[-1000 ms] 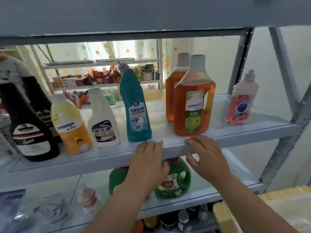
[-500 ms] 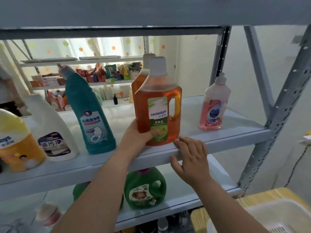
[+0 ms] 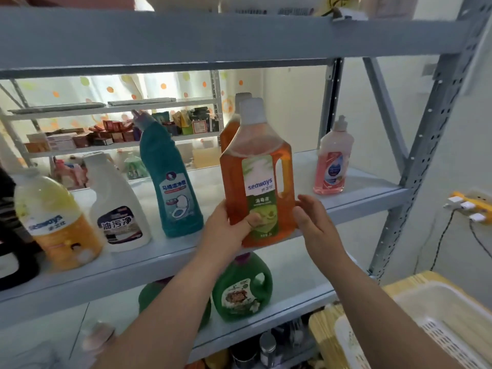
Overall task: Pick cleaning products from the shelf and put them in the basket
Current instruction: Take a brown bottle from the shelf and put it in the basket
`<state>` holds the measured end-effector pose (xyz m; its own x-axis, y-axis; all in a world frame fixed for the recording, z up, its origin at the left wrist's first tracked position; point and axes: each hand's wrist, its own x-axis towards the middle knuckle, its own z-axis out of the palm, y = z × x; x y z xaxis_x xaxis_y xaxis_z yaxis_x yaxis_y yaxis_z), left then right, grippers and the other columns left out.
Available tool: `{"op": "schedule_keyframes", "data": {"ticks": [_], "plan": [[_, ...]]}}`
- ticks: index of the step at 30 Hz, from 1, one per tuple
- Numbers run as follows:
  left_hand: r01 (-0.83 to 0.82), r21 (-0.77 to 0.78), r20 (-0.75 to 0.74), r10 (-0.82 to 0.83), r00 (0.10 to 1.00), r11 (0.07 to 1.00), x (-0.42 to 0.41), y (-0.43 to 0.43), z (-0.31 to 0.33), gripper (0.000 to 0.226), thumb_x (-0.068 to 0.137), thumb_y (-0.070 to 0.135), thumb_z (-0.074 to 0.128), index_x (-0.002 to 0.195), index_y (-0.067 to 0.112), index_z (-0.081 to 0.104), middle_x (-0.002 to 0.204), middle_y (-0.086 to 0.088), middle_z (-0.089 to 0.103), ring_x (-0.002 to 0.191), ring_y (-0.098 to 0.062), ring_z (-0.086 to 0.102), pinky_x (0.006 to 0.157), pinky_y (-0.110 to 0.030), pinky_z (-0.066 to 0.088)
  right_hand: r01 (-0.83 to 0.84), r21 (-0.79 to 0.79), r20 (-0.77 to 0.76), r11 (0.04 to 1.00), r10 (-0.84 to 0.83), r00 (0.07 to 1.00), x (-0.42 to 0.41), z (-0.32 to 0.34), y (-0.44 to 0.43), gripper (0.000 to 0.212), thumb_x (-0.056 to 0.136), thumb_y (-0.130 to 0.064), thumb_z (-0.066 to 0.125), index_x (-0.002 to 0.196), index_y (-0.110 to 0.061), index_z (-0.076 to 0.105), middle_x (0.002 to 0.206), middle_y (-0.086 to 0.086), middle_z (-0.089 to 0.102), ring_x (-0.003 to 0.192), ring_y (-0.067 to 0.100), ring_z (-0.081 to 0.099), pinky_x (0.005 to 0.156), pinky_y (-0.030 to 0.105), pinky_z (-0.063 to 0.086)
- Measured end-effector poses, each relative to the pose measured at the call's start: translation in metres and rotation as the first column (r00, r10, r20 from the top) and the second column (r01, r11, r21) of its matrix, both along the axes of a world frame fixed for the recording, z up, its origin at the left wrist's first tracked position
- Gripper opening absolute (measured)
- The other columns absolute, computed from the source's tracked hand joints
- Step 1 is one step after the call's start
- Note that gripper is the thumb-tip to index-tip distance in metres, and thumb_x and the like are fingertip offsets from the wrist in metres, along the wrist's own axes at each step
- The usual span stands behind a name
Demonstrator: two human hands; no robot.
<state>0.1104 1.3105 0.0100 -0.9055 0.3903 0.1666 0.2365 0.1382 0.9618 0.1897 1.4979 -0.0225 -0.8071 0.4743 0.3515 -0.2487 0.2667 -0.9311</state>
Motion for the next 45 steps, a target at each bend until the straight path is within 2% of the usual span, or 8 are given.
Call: {"op": "schedule_keyframes", "data": {"ticks": [8, 19, 25, 29, 31, 34, 38, 45], "plan": [[0.249, 0.033, 0.177, -0.251, 0.952, 0.968, 0.088, -0.08, -0.064, 0.052, 0.089, 0.04, 0.077, 0.131, 0.04, 0.047, 0.116, 0.02, 0.071, 0.097, 0.009, 0.068, 0.068, -0.012, 0.056, -0.099, -0.293, 0.072, 0.951, 0.125, 0.99, 0.101, -0.042, -0.092, 0.063, 0.067, -0.066, 0.086, 0.119, -0.036, 0.064, 0.122, 0.003, 0.074, 0.112, 0.03, 0.072, 0.087, 0.053, 0.061], [0.142, -0.104, 0.392, -0.09, 0.915, 0.984, 0.153, -0.166, -0.176, 0.101, 0.049, 0.057, 0.082, 0.133, 0.035, 0.031, 0.122, 0.008, 0.061, 0.105, -0.006, 0.065, 0.089, -0.033, 0.057, -0.047, -0.36, 0.287, 0.932, 0.158, 0.945, 0.208, -0.146, -0.231, 0.038, 0.09, -0.043, 0.071, 0.127, -0.04, 0.068, 0.121, -0.012, 0.073, 0.113, 0.01, 0.069, 0.086, 0.02, 0.057], [0.13, 0.265, 0.858, -0.295, 0.42, 0.955, 0.182, -0.185, -0.191, 0.05, 0.066, 0.057, 0.08, 0.096, 0.017, 0.081, 0.088, -0.008, 0.079, 0.077, -0.021, 0.077, 0.065, -0.033, 0.062, 0.103, -0.658, 0.435, 0.746, 0.265, 0.86, 0.203, -0.18, -0.229, 0.073, 0.088, -0.066, 0.065, 0.145, -0.022, 0.052, 0.127, 0.011, 0.071, 0.125, 0.032, 0.063, 0.108, 0.053, 0.048], [0.089, 0.409, 0.9, -0.418, 0.124, 0.908, 0.2, -0.177, -0.189, 0.091, 0.06, 0.078, 0.076, 0.108, 0.001, 0.077, 0.099, -0.02, 0.074, 0.081, -0.035, 0.072, 0.079, -0.045, 0.059, 0.096, -0.853, 0.401, 0.513, 0.527, 0.749, 0.193, -0.191, -0.227, 0.091, 0.067, -0.087, 0.07, 0.118, -0.012, 0.075, 0.088, 0.016, 0.069, 0.078, 0.03, 0.072, 0.085, 0.034, 0.06], [0.124, 0.386, 0.914, -0.397, 0.082, 0.914, 0.205, -0.171, -0.19, 0.083, 0.076, 0.075, 0.067, 0.109, -0.001, 0.078, 0.101, -0.023, 0.074, 0.083, -0.039, 0.073, 0.081, -0.049, 0.059, 0.122, -0.875, 0.393, 0.469, 0.538, 0.746, 0.189, -0.198, -0.223, 0.103, 0.068, -0.086, 0.072, 0.132, -0.005, 0.066, 0.108, 0.033, 0.062, 0.093, 0.045, 0.062, 0.101, 0.039, 0.048], [0.273, 0.365, 0.887, -0.422, 0.189, 0.89, 0.207, -0.168, -0.191, 0.064, 0.089, 0.068, 0.063, 0.112, 0.011, 0.076, 0.111, -0.018, 0.074, 0.102, -0.036, 0.072, 0.097, -0.061, 0.053, 0.129, -0.872, 0.361, 0.473, 0.443, 0.82, 0.184, -0.201, -0.21, 0.078, 0.072, -0.069, 0.082, 0.122, -0.009, 0.074, 0.128, 0.026, 0.068, 0.117, 0.042, 0.067, 0.095, 0.049, 0.057], [0.435, 0.24, 0.893, -0.373, 0.251, 0.868, 0.2, -0.178, -0.196, 0.093, 0.064, 0.097, 0.054, 0.136, 0.037, 0.063, 0.135, -0.007, 0.068, 0.12, -0.043, 0.065, 0.067, -0.052, 0.061, 0.034, -0.816, 0.231, 0.577, 0.271, 0.935, 0.18, -0.198, -0.17, 0.083, 0.064, -0.037, 0.094, 0.132, -0.008, 0.058, 0.114, 0.017, 0.071, 0.098, 0.033, 0.072, 0.084, 0.046, 0.061], [-0.053, -0.144, 0.555, 0.125, 0.822, 0.988, 0.213, -0.149, -0.228, 0.032, 0.075, 0.065, 0.063, 0.099, 0.045, 0.07, 0.098, 0.016, 0.077, 0.096, -0.014, 0.073, 0.08, -0.039, 0.059, -0.075, -0.522, 0.292, 0.85, 0.26, 0.92, 0.18, -0.175, -0.138, 0.081, 0.056, -0.039, 0.1, 0.123, -0.045, 0.055, 0.116, -0.013, 0.071, 0.111, 0.022, 0.072, 0.085, 0.043, 0.062]]}}
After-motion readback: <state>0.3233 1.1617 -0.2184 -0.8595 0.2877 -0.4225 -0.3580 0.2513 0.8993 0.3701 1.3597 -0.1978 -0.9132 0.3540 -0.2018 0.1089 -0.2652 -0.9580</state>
